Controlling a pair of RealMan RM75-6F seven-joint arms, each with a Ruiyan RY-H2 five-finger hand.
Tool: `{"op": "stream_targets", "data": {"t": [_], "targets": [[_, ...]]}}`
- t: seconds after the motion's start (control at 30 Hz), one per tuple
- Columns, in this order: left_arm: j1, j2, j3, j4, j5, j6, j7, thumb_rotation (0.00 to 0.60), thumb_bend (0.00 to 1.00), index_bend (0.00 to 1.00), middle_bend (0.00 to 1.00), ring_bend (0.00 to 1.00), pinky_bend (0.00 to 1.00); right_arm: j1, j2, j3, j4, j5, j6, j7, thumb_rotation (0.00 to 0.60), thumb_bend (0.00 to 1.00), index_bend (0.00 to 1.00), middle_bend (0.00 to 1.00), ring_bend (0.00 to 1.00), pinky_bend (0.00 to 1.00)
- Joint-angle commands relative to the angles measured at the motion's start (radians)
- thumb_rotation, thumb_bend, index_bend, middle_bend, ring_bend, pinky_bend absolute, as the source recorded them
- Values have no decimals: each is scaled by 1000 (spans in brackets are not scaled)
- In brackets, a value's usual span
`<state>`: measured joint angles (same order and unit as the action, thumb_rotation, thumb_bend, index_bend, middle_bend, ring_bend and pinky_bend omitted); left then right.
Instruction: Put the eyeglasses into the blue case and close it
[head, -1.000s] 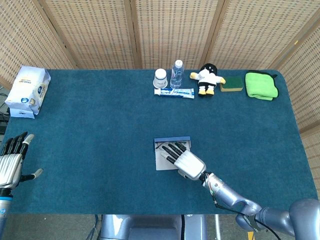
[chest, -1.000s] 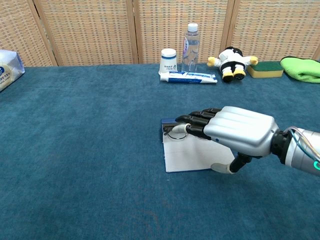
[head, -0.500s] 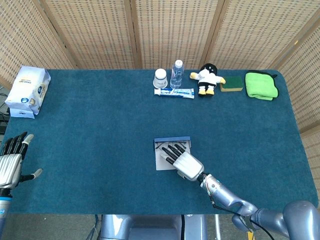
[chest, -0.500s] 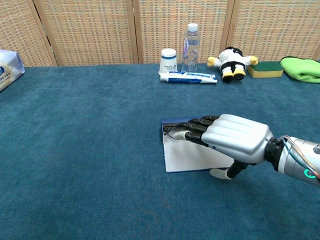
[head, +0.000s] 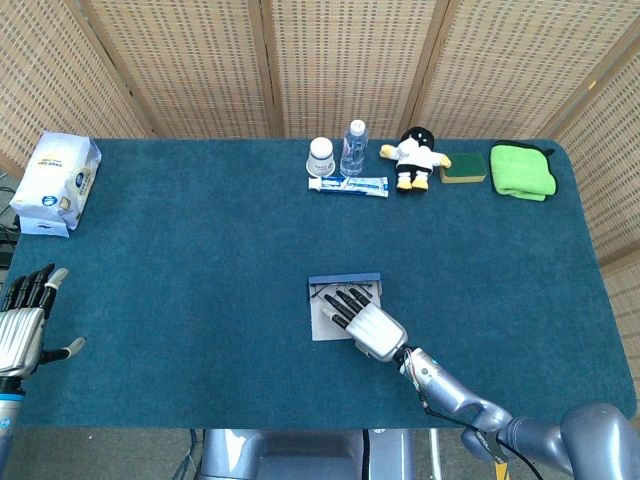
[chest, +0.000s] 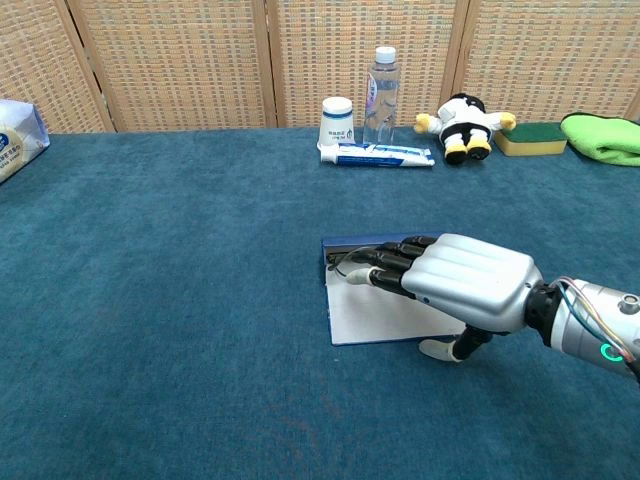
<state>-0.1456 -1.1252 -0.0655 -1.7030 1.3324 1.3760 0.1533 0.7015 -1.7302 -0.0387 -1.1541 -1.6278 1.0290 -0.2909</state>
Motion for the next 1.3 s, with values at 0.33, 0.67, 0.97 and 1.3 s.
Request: {"op": "stream_targets", "data": {"t": [0.33, 0.67, 0.97, 1.3], "targets": [[-1, 1, -1, 2, -4, -3, -1, 600, 0, 0, 0, 0, 0, 0, -16, 6, 20, 0, -9, -10, 600, 394, 0, 0, 0, 114], [0, 0, -1, 2, -4, -2, 0, 600, 0, 0, 0, 0, 0, 11, -72, 38, 108, 9, 1, 10, 600, 558, 0, 0, 0, 114], [-2, 0, -2, 4, -8, -6, 0, 600, 0, 0, 0, 0, 0, 16, -75, 59, 118, 13, 19, 41, 600, 575, 0, 0, 0, 114], [-1, 0, -2, 1, -4, -3, -1, 600, 0, 0, 0, 0, 0, 35, -82, 93, 133, 46, -8, 38, 600, 571, 0, 0, 0, 114]]}}
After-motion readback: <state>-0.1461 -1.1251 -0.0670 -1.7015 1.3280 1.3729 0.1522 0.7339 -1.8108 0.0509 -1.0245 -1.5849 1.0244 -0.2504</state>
